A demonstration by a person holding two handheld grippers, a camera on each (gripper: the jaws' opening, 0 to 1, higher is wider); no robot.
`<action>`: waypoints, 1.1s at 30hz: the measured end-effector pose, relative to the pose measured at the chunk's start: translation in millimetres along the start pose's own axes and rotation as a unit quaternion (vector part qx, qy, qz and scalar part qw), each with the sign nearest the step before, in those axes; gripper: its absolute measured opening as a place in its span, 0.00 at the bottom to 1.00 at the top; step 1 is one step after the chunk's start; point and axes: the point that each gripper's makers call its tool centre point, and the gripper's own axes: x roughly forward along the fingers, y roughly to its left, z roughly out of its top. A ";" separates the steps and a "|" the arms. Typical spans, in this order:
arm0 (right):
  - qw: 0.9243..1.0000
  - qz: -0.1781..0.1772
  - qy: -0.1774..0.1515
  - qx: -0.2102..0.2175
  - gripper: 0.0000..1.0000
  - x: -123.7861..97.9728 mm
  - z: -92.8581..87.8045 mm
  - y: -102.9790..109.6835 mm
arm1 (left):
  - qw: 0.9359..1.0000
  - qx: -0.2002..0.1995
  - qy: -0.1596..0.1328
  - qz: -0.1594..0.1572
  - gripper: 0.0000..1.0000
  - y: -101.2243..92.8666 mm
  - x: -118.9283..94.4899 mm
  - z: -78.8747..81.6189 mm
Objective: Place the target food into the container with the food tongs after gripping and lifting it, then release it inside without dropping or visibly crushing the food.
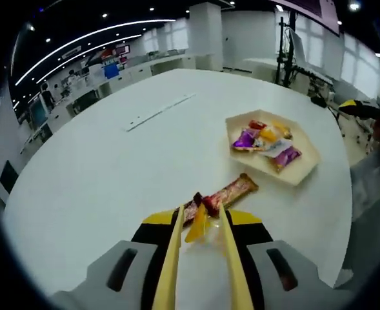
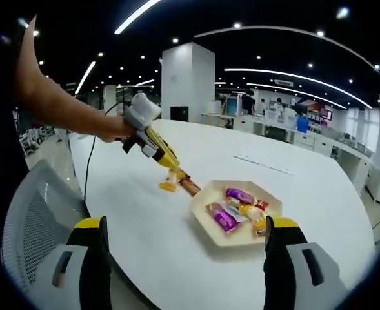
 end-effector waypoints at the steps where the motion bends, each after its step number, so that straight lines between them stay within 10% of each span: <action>1: 1.000 0.001 0.001 0.001 0.99 0.2 -0.4 0.2 | 1.000 0.000 0.001 0.001 0.26 -0.4 1.0 -1.5; 19: 1.000 0.000 0.005 -0.003 0.99 0.7 -1.8 -0.4 | 0.998 -0.032 0.044 -0.013 0.25 -10.9 -26.7 -40.9; 24: 1.000 0.000 0.007 -0.004 0.99 0.8 -2.4 -0.2 | 0.999 0.031 0.040 0.001 0.25 -5.3 -37.3 -47.8; 29: 1.000 -0.001 0.008 -0.004 0.99 0.9 -3.1 -0.2 | 0.998 -0.062 0.008 0.014 0.25 -4.5 -56.7 -47.2; 33: 1.000 -0.002 0.007 -0.003 0.99 0.8 -2.8 -0.6 | 1.000 -0.017 0.015 0.017 0.26 -14.7 -61.8 -55.7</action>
